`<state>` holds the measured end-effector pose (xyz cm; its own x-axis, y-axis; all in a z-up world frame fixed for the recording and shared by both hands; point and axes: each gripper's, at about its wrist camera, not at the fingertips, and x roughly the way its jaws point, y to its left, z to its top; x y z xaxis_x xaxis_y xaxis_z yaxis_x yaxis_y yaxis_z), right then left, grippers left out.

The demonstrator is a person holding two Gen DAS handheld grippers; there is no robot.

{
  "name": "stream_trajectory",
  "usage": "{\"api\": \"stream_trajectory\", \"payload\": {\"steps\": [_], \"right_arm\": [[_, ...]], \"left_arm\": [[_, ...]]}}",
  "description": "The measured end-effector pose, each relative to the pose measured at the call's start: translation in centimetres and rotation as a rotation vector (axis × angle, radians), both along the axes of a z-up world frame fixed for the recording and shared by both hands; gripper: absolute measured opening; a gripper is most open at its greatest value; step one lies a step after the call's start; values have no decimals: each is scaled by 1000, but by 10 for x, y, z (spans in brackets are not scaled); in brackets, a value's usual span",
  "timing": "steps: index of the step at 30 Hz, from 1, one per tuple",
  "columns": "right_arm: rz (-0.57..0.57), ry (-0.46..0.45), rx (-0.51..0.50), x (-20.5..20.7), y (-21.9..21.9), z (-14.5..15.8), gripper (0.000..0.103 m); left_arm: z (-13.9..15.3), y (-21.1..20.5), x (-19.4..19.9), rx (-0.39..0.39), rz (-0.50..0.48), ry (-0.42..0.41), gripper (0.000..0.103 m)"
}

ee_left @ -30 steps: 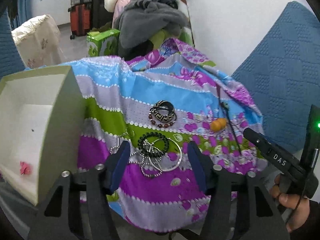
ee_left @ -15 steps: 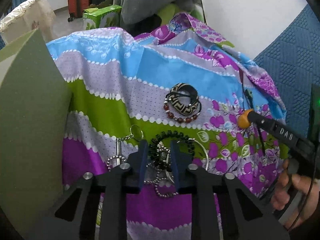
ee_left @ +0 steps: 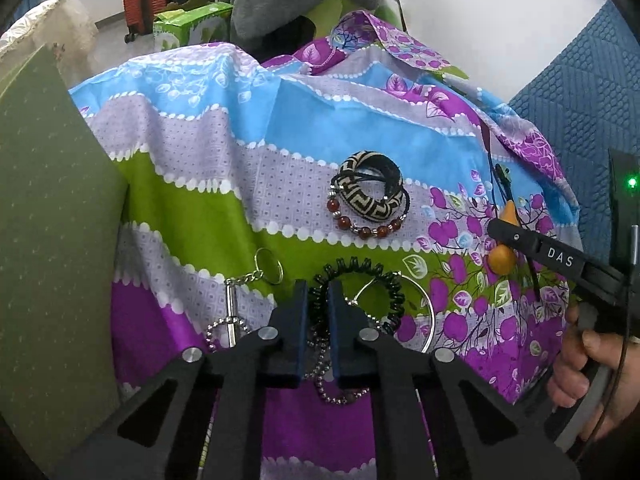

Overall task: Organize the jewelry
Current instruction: 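Close the right gripper on the orange gourd while the left gripper closes on the black hair tie, then carry the orange gourd in the right gripper while the left gripper carries the hair tie over the box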

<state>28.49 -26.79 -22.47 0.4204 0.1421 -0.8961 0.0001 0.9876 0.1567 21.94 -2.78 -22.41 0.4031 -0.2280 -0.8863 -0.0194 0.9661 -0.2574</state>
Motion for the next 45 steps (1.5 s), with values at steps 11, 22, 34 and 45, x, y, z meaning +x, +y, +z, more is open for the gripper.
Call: {"api": "stream_trajectory", "payload": {"steps": [11, 22, 34, 45], "right_arm": [[77, -46, -34, -23, 12, 27, 29], [106, -106, -35, -74, 8, 68, 29], [160, -159, -20, -154, 27, 103, 29], [197, -298, -7, -171, 58, 170, 29]], "left_arm": [[31, 0, -11, -46, 4, -62, 8], [71, -5, -50, -57, -14, -130, 8], [110, 2, -112, -61, -25, -200, 8], [172, 26, -130, -18, -12, -322, 9]]}}
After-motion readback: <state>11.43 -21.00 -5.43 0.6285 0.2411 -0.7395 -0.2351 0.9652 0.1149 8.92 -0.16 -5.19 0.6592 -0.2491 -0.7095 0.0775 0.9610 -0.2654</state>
